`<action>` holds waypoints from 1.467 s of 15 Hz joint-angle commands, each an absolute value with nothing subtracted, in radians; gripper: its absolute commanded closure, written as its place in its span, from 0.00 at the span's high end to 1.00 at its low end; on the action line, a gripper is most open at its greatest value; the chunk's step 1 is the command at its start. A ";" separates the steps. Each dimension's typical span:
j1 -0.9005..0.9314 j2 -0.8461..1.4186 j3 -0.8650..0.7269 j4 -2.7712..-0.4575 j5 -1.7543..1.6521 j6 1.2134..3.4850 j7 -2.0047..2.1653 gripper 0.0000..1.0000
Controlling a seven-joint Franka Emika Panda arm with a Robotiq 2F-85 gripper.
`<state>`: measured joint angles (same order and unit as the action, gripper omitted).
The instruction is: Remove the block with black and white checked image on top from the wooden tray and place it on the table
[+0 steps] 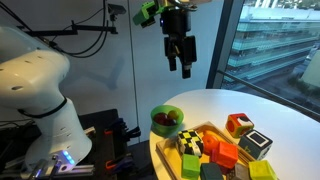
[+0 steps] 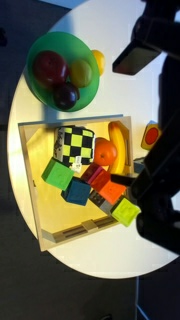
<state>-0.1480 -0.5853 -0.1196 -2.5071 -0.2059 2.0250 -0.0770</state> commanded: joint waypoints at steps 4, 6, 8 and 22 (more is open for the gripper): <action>-0.144 -0.504 -0.178 -2.494 -0.159 2.023 -0.126 1.00; -0.142 -0.480 -0.196 -2.499 -0.140 2.036 -0.152 1.00; -0.140 -0.457 -0.211 -2.510 -0.128 2.068 -0.189 1.00; -0.154 -0.176 -0.196 -2.538 -0.142 2.321 -0.174 1.00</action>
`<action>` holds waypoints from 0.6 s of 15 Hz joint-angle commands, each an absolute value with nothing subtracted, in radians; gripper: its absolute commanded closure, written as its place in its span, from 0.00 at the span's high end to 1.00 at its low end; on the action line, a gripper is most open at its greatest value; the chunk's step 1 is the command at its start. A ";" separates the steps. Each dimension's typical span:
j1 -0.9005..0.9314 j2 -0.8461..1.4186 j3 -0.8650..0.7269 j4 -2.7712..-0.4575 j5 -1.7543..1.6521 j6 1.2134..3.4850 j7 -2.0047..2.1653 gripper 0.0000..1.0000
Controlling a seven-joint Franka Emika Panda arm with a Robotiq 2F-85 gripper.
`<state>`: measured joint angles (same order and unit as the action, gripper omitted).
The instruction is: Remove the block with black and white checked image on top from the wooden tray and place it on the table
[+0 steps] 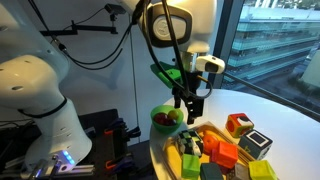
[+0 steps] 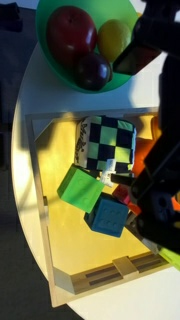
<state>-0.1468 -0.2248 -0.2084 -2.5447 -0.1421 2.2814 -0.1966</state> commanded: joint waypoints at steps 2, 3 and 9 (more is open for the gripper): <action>-0.155 -0.143 -0.194 -2.539 -0.141 2.342 -0.165 1.00; -0.156 -0.127 -0.194 -2.540 -0.139 2.352 -0.163 1.00; -0.161 -0.046 -0.196 -2.541 -0.147 2.422 -0.153 1.00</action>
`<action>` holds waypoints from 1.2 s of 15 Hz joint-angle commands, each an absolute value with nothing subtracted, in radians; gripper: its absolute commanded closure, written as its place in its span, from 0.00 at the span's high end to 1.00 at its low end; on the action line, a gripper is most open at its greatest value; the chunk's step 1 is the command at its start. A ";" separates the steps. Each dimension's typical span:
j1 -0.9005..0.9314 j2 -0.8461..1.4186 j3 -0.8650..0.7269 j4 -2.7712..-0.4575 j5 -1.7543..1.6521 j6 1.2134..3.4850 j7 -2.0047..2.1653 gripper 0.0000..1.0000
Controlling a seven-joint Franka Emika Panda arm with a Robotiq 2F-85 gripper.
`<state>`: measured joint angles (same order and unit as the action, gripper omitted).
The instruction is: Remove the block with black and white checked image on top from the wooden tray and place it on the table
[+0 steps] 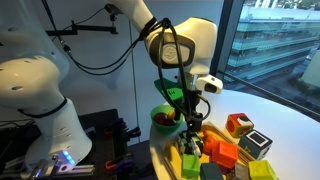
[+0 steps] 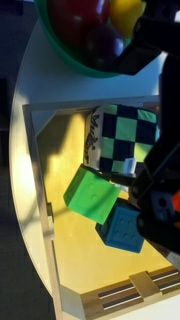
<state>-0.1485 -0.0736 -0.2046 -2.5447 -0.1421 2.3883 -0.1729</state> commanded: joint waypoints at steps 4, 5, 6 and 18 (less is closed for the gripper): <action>-0.162 0.001 -0.196 -2.537 -0.152 2.471 -0.145 1.00; -0.162 0.015 -0.197 -2.533 -0.150 2.481 -0.144 1.00; -0.162 0.026 -0.196 -2.530 -0.148 2.490 -0.143 1.00; -0.165 0.138 -0.207 -2.484 -0.178 2.582 -0.121 1.00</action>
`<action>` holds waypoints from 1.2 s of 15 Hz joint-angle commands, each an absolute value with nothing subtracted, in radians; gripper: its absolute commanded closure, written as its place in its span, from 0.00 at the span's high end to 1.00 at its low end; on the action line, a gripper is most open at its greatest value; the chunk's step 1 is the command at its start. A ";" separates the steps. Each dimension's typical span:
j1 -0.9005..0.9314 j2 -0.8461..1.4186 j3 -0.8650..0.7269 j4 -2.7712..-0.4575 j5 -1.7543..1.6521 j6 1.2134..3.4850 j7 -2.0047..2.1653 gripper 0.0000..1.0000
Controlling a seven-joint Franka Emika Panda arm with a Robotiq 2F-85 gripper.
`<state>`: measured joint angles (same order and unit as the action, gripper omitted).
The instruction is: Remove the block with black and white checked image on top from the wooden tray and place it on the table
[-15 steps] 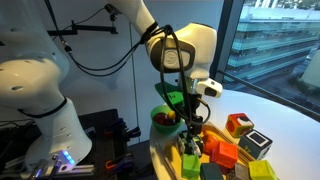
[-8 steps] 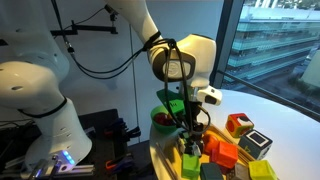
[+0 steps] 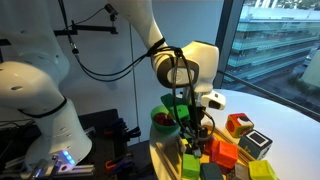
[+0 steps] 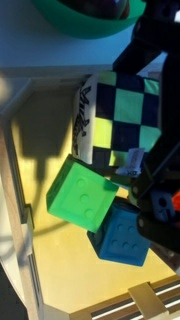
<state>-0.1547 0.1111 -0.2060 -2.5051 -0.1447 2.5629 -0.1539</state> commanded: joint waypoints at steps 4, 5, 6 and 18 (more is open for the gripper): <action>-0.157 0.146 -0.215 -2.479 -0.226 2.576 -0.073 0.57; -0.155 0.141 -0.216 -2.474 -0.240 2.564 -0.055 0.51; -0.152 0.131 -0.216 -2.466 -0.249 2.538 -0.039 0.44; -0.139 -0.031 -0.163 -2.352 -0.226 2.250 -0.007 0.07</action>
<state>-0.1489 0.0097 -0.1844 -2.3771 -0.2303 2.2915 -0.0399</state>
